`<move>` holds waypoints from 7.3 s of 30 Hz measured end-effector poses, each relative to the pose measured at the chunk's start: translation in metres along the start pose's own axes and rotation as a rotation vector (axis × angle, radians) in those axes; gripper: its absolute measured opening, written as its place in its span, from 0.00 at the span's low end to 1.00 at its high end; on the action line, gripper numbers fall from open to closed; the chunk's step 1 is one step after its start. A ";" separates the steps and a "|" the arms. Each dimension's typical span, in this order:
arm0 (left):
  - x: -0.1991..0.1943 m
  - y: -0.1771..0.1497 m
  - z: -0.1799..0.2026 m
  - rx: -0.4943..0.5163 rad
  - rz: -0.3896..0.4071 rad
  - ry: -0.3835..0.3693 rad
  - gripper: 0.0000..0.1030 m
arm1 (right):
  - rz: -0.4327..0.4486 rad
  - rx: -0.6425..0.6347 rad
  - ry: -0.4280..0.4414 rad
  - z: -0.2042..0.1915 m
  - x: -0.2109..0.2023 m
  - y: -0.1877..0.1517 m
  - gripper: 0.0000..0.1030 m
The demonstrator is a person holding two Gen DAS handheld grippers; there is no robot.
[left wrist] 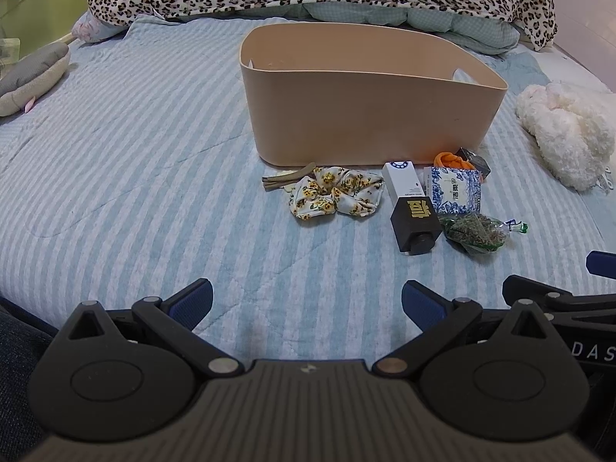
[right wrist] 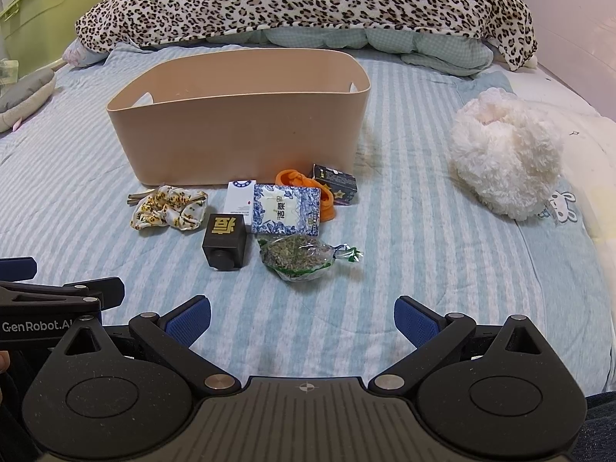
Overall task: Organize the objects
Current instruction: 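Grasp the floral scrunchie with the left tool while the right tool grasps the green tea bag, then carry both items over the beige basket and open both tools to drop them, then grasp the tan hair clips with the left tool while the right tool grasps the black box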
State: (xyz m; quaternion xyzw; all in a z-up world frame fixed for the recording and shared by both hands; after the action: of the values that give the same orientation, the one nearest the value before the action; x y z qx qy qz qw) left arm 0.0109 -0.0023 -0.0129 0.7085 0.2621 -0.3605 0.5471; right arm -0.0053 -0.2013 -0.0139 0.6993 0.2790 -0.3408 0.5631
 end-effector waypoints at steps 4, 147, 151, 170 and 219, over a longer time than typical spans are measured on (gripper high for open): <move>0.003 0.001 -0.002 -0.003 -0.005 -0.002 1.00 | -0.003 -0.002 -0.002 -0.002 0.003 0.002 1.00; 0.122 0.165 -0.020 0.054 0.107 -0.053 0.45 | 0.125 0.108 0.106 -0.020 0.128 0.182 0.57; 0.094 0.164 -0.027 0.040 0.146 -0.041 0.68 | 0.192 0.062 0.101 -0.018 0.099 0.176 0.72; 0.044 0.099 -0.042 0.108 0.090 -0.024 0.76 | 0.072 0.084 0.046 0.021 0.055 0.122 0.98; 0.108 0.046 -0.064 0.224 0.103 -0.068 0.76 | -0.210 -0.048 0.097 -0.052 0.130 0.032 0.35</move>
State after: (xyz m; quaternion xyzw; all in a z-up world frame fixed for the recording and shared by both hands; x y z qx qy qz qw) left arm 0.1257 0.0449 -0.0628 0.7653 0.1646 -0.3825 0.4908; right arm 0.1070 -0.1558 -0.0906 0.6683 0.3857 -0.3566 0.5267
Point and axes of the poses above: each gripper's, at about its wrist camera, not at the fingertips, and x roughly the way its jaws point, z to its right, y to its top, the point moved 1 cm from there along x, roughly the way its jaws point, and after that the axes turned 15 degrees about x, right-handed, at the moved point
